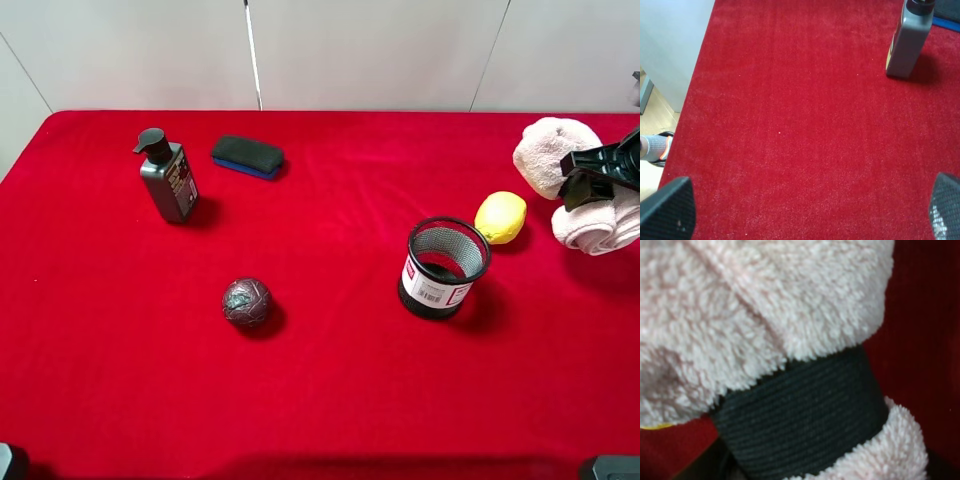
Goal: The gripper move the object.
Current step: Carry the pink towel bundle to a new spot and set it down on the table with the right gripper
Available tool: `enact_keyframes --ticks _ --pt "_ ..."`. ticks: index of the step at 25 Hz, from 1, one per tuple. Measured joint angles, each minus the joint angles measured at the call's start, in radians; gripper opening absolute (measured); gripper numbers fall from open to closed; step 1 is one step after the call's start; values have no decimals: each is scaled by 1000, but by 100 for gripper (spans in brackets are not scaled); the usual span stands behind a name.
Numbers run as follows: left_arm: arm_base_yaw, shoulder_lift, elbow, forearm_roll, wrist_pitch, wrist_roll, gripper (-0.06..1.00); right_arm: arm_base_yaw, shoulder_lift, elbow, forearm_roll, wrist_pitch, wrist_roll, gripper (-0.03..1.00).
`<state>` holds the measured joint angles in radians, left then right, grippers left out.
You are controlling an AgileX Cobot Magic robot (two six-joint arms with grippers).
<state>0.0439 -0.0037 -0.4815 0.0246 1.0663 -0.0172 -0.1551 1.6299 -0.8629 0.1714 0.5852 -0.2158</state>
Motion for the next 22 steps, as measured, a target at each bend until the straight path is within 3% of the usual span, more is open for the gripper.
enact_keyframes --ticks 22 --pt "0 0 0 0 0 0 92 0 37 0 -1 -4 -4 39"
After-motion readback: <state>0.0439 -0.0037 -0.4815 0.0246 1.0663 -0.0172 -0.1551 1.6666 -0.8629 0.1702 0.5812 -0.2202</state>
